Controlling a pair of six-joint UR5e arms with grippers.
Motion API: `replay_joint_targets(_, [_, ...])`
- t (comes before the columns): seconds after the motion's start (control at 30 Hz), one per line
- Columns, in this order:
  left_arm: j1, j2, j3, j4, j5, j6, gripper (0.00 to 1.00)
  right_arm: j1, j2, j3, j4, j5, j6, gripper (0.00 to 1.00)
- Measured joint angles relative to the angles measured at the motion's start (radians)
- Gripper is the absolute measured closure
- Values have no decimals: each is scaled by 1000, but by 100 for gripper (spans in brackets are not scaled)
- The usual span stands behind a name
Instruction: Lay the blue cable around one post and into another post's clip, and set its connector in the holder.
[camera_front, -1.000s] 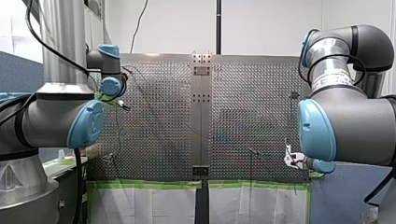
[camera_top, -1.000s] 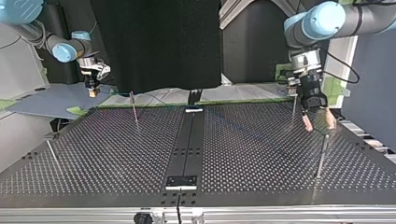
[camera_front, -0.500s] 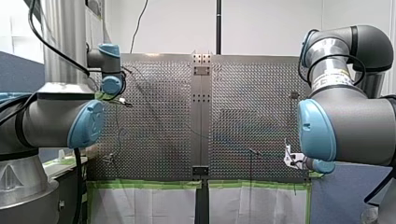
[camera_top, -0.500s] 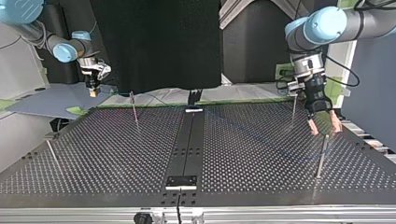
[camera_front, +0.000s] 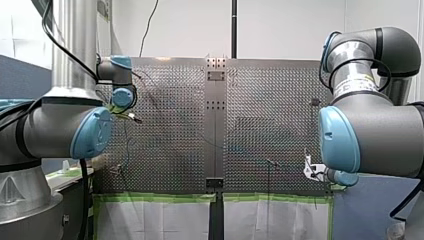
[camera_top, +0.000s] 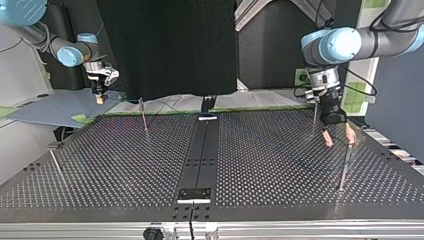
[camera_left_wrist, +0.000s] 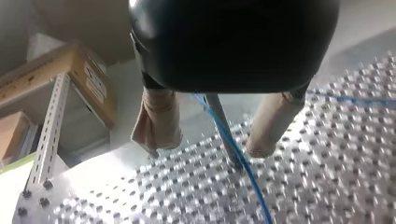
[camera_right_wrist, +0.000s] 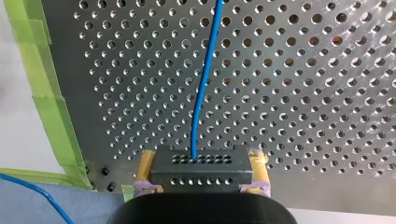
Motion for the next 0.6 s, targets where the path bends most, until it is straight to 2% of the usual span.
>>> replay_joint_targets(0.13, [-1, -31, 32, -20, -19, 19, 0, 0, 0, 0, -1, 0, 1, 100])
replay_joint_targets(0.33, [-3, -41, 84, -59, -50, 54, 0, 0, 0, 0, -3, 0, 1, 100])
replay_joint_targets(0.6, [-4, -59, 159, -91, -60, 64, 0, 0, 2, 0, -6, 0, 2, 100])
